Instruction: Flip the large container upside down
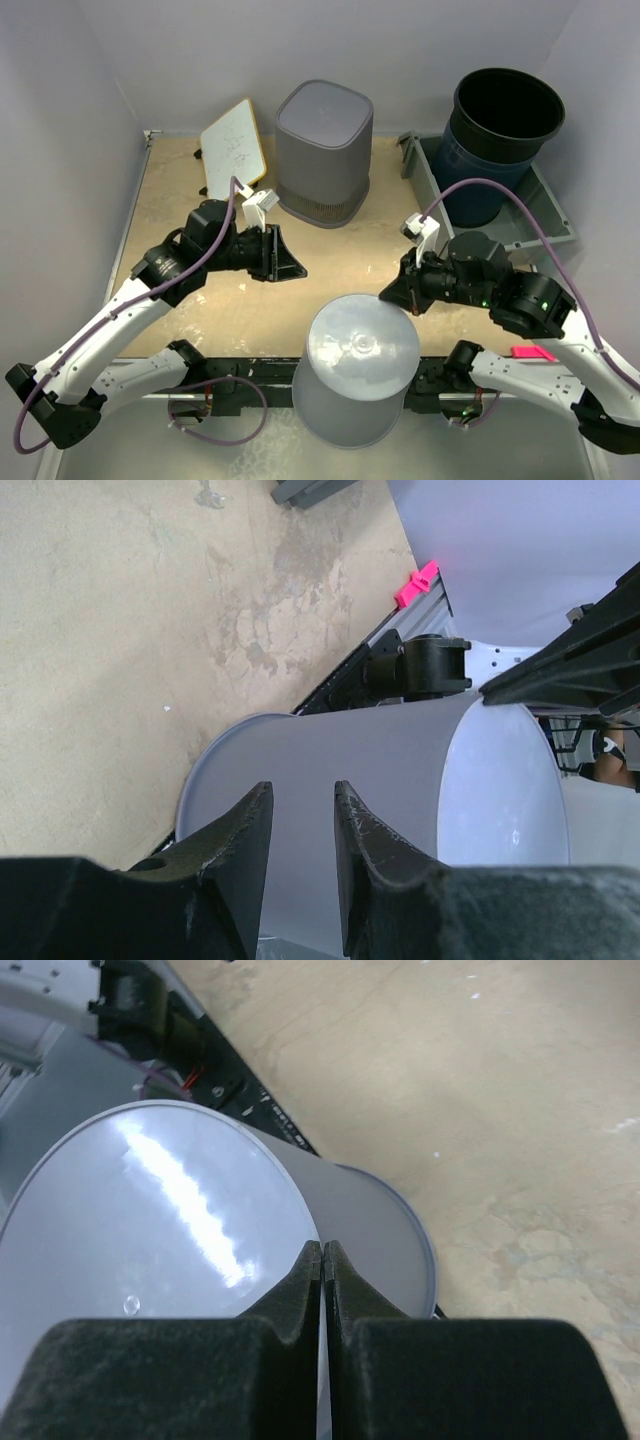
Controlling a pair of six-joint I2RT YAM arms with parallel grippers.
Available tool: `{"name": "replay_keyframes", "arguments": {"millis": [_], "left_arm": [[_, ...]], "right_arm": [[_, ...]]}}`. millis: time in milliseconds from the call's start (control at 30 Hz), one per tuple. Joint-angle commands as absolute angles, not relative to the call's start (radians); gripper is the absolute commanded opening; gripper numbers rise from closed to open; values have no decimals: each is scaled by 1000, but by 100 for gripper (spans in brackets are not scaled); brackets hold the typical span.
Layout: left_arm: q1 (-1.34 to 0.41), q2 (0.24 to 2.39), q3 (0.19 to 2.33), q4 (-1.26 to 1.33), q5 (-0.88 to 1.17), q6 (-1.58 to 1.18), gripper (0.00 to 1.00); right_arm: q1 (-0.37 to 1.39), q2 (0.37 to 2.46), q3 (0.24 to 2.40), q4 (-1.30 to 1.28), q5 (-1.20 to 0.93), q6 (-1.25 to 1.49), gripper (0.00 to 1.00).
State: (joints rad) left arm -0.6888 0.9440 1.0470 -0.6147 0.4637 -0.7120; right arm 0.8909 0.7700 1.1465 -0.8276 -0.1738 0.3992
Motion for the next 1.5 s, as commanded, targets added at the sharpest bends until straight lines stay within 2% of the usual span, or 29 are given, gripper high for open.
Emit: {"name": "replay_keyframes", "arguments": {"millis": [0,200,467,800,1067,1467], "left_arm": [[-692,948,1086,-578,453,-683,28],[-692,954,1095,-578,451,-681,28],[-691,951,1162,-663,408,-638,28],[-692,880,1350,-816,115,-604,25],[-691,861,1335,-787,126,-638,25],[-692,893,1286,-730,185,-639,24]], "right_arm": [[891,768,1148,-1041,89,448,0],[892,727,1154,-1084,194,512,0],[891,708,1121,-1055,125,531,0],[891,740,1101,-966,39,524,0],[891,760,1112,-927,17,522,0],[892,775,1131,-1091,331,707,0]]}}
